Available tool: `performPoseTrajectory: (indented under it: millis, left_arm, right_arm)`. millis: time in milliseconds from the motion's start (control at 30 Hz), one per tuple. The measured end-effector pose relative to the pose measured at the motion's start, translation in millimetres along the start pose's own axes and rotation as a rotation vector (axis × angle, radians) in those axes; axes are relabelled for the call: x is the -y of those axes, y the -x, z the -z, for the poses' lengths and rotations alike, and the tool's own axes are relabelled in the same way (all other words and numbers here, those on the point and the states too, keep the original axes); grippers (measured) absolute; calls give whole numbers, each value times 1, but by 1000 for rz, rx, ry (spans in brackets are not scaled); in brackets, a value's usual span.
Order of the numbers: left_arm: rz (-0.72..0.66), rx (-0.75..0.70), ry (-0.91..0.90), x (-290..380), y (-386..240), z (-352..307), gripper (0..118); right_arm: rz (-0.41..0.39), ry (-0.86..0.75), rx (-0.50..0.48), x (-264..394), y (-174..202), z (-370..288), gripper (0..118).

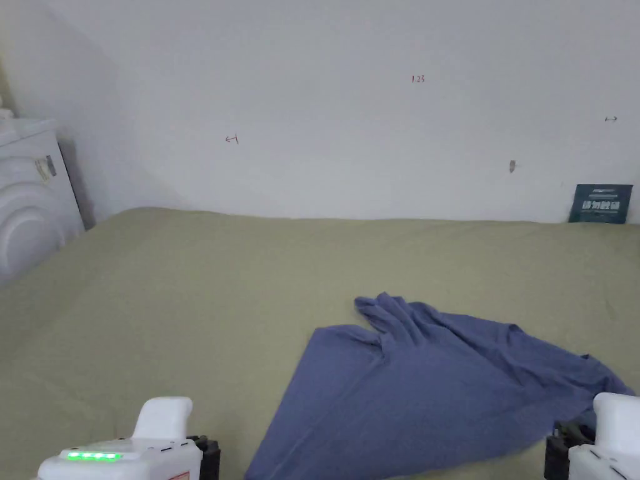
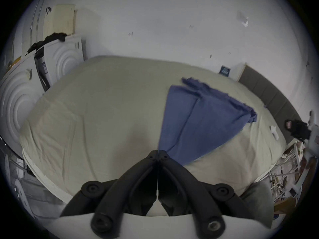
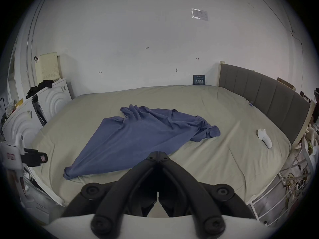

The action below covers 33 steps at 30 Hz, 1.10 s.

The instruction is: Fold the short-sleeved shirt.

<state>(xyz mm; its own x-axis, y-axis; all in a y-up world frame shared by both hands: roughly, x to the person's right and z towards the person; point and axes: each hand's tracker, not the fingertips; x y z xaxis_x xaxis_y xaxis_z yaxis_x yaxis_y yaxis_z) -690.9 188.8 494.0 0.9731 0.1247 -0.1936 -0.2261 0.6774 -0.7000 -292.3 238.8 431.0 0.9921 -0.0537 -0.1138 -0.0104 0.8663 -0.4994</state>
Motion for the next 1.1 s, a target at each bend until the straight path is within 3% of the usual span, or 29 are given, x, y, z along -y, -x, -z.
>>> performPoseTrajectory:
  millis: [67,100,133,167,200,433,467,533,567,600,667,733,900,1067,1100]
  left_arm:
    - [0,-12,33,1,0,13,23]
    - [0,7,54,1,-1,18,46]
    - [-18,45,69,3,-5,22,82]
    - [-40,76,90,3,-8,30,96]
    - [-37,113,102,5,-11,37,97]
    - [93,35,189,15,-37,92,94]
    - [119,7,210,19,-40,96,82]
    - [91,12,202,24,-39,96,31]
    - [36,-7,174,27,-38,94,19]
    - [13,-19,135,27,-35,90,13]
    - [-65,93,104,26,-32,80,13]
    - [31,22,79,27,-39,74,13]
    - [36,50,53,18,-44,68,13]
    - [14,67,52,11,-37,75,13]
    - [9,72,56,11,-36,77,13]
  right_arm:
    - [-3,-4,3,-3,-3,5,1]
    - [-1,-2,-1,-5,-5,9,1]
    - [5,2,-8,-7,-7,13,1]
    - [21,17,-23,-7,-7,14,1]
    - [40,31,-39,-9,-9,19,1]
    - [48,65,-93,-6,-6,27,1]
    - [48,68,-97,-6,-7,28,1]
    - [48,73,-94,-7,-7,29,1]
    - [49,73,-90,-6,-7,27,1]
    - [49,72,-88,-7,-7,28,1]
    - [43,68,-86,-10,-5,29,1]
    - [21,63,-86,-13,-2,31,1]
    - [-45,66,-113,-27,5,59,1]
    - [-196,62,-187,-85,15,161,3]
    - [-226,79,-215,-101,18,190,8]
